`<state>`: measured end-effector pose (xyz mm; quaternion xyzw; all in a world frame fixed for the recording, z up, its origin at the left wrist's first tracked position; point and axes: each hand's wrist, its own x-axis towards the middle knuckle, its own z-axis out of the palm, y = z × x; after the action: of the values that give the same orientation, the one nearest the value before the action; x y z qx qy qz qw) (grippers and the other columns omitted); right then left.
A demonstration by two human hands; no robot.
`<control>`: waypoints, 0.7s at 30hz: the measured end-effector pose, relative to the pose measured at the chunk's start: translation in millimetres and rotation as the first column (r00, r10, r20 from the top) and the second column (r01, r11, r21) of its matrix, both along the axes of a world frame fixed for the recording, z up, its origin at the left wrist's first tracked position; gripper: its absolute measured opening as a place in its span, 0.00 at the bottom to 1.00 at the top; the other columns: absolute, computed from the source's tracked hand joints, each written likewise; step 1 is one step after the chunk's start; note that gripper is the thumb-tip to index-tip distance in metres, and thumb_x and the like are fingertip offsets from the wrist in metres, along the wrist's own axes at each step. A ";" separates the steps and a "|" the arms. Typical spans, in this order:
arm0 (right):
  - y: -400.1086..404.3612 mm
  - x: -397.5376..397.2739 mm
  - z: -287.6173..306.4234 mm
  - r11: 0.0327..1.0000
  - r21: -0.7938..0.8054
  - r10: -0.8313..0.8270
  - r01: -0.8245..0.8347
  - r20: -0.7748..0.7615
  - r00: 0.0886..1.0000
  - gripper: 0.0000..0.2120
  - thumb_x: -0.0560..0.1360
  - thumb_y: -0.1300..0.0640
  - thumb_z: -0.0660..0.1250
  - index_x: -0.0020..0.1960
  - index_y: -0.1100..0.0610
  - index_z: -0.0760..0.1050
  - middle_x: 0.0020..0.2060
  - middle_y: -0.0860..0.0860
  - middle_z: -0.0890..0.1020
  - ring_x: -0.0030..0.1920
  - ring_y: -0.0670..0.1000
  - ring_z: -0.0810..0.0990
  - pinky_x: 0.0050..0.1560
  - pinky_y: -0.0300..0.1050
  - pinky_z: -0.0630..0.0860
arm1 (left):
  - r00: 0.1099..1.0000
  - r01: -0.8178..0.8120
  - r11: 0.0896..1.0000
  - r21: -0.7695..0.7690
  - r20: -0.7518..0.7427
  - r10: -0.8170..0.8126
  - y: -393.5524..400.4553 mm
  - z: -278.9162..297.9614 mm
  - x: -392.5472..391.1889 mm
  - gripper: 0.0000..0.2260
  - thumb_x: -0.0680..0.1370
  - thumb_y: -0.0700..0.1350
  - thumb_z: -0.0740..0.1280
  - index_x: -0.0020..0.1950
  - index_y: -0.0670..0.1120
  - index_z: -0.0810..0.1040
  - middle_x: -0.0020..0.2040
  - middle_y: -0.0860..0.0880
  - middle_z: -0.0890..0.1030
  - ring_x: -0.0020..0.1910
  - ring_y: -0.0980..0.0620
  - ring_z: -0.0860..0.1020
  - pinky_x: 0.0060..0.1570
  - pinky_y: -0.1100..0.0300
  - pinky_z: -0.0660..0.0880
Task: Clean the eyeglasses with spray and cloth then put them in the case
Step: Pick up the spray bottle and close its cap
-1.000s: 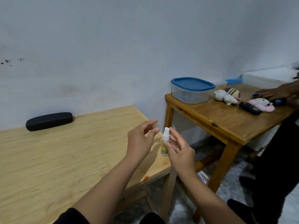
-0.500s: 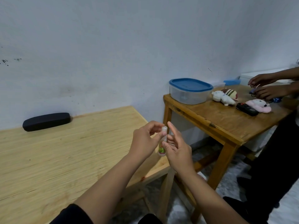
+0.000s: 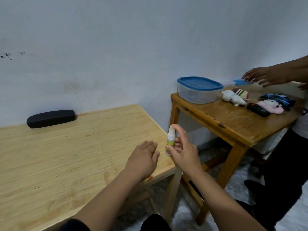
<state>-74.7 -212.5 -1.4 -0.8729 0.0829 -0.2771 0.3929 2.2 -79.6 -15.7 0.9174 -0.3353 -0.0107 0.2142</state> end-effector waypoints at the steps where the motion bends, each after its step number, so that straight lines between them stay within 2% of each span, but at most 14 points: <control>1: 0.8 -0.4 -0.2 1.000 0.001 -0.007 0.007 0.007 1.000 0.36 0.73 0.59 0.70 0.59 0.24 0.54 0.46 0.45 0.76 0.44 0.41 0.80 0.45 0.33 0.78 | 1.000 0.008 1.000 0.003 0.006 -0.008 -0.1 0.6 -0.1 0.22 0.81 0.53 0.52 0.74 0.49 0.60 0.75 0.50 0.62 0.75 0.51 0.56 0.74 0.55 0.54; 7: 10.3 -2.6 -0.9 0.996 0.044 -0.080 0.077 0.080 0.994 0.34 0.71 0.63 0.70 0.56 0.28 0.60 0.44 0.47 0.77 0.43 0.44 0.80 0.46 0.38 0.79 | 1.000 0.014 1.000 0.005 0.015 -0.014 0.1 -0.2 -0.8 0.21 0.81 0.52 0.52 0.73 0.48 0.61 0.75 0.49 0.62 0.75 0.50 0.56 0.74 0.55 0.54; 10: 15.5 -0.9 -2.2 0.993 0.082 -0.090 0.082 0.089 0.992 0.31 0.71 0.63 0.70 0.59 0.32 0.64 0.44 0.48 0.79 0.44 0.47 0.82 0.48 0.48 0.82 | 1.000 0.018 1.000 -0.004 0.025 -0.018 -0.2 1.0 -0.9 0.21 0.81 0.51 0.53 0.73 0.47 0.62 0.74 0.48 0.64 0.75 0.50 0.57 0.74 0.55 0.55; 13: 17.0 1.3 -3.2 0.993 0.102 -0.064 0.057 0.069 0.996 0.33 0.72 0.63 0.70 0.61 0.29 0.62 0.46 0.47 0.78 0.46 0.49 0.82 0.49 0.54 0.81 | 1.000 0.017 1.000 -0.016 0.022 -0.016 0.5 1.2 -2.5 0.20 0.81 0.50 0.53 0.73 0.47 0.62 0.74 0.48 0.64 0.74 0.50 0.57 0.74 0.55 0.55; 15: 17.1 2.8 -5.0 0.989 0.140 -0.053 0.044 0.058 0.997 0.37 0.72 0.62 0.69 0.61 0.24 0.59 0.48 0.47 0.78 0.48 0.48 0.82 0.50 0.53 0.81 | 1.000 -0.007 0.999 -0.054 0.015 0.008 1.3 0.4 -3.0 0.20 0.81 0.49 0.53 0.72 0.47 0.64 0.73 0.48 0.66 0.74 0.50 0.59 0.73 0.55 0.57; 17: 19.2 3.0 -7.8 0.979 0.200 -0.047 0.034 0.059 0.997 0.39 0.73 0.63 0.69 0.64 0.24 0.56 0.53 0.49 0.79 0.50 0.45 0.81 0.52 0.49 0.81 | 0.999 -0.036 0.995 -0.096 0.012 0.038 2.3 0.4 -3.7 0.19 0.81 0.49 0.53 0.70 0.47 0.67 0.72 0.48 0.69 0.73 0.50 0.62 0.72 0.55 0.59; 19: 22.4 4.0 -12.6 0.964 0.266 -0.048 0.027 0.075 0.996 0.36 0.73 0.64 0.69 0.68 0.34 0.59 0.60 0.52 0.79 0.49 0.38 0.80 0.52 0.43 0.81 | 0.998 -0.060 0.989 -0.132 0.014 0.063 3.8 1.4 -5.1 0.18 0.80 0.48 0.54 0.69 0.46 0.69 0.70 0.48 0.71 0.70 0.50 0.66 0.71 0.55 0.62; 21: 26.5 6.6 -15.8 0.945 0.326 -0.060 0.027 0.091 0.994 0.32 0.73 0.64 0.69 0.69 0.43 0.63 0.61 0.53 0.79 0.46 0.33 0.79 0.50 0.39 0.80 | 0.997 -0.078 0.983 -0.167 0.012 0.081 6.7 2.8 -5.6 0.18 0.80 0.47 0.54 0.67 0.46 0.71 0.68 0.48 0.73 0.68 0.50 0.69 0.69 0.55 0.65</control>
<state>-68.1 -186.0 -17.1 -0.7795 0.1269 -0.3115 0.5285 -3.3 -72.9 -12.9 0.9090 -0.3002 0.0342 0.2870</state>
